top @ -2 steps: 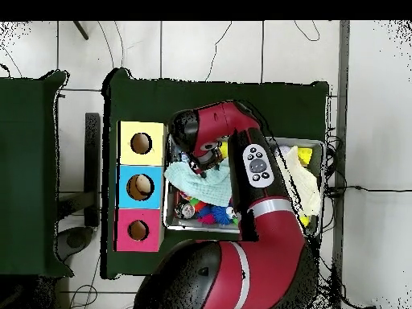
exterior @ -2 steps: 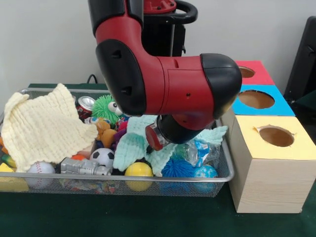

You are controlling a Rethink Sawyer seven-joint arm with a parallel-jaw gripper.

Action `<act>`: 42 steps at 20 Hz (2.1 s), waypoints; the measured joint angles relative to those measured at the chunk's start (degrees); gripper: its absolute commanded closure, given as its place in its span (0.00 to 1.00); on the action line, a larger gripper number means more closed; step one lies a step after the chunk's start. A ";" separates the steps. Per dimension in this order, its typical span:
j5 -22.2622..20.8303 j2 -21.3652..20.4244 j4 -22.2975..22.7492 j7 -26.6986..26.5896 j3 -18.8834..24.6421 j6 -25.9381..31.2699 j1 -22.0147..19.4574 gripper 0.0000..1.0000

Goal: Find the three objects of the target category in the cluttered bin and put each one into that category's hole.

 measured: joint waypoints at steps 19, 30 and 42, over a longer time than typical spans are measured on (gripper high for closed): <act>-0.04 -2.18 3.28 0.00 -0.02 -5.88 -0.37 1.00; -2.46 -16.56 15.98 0.00 -0.85 -19.81 -0.16 1.00; -8.78 -21.96 15.92 0.00 -3.20 -19.58 3.65 1.00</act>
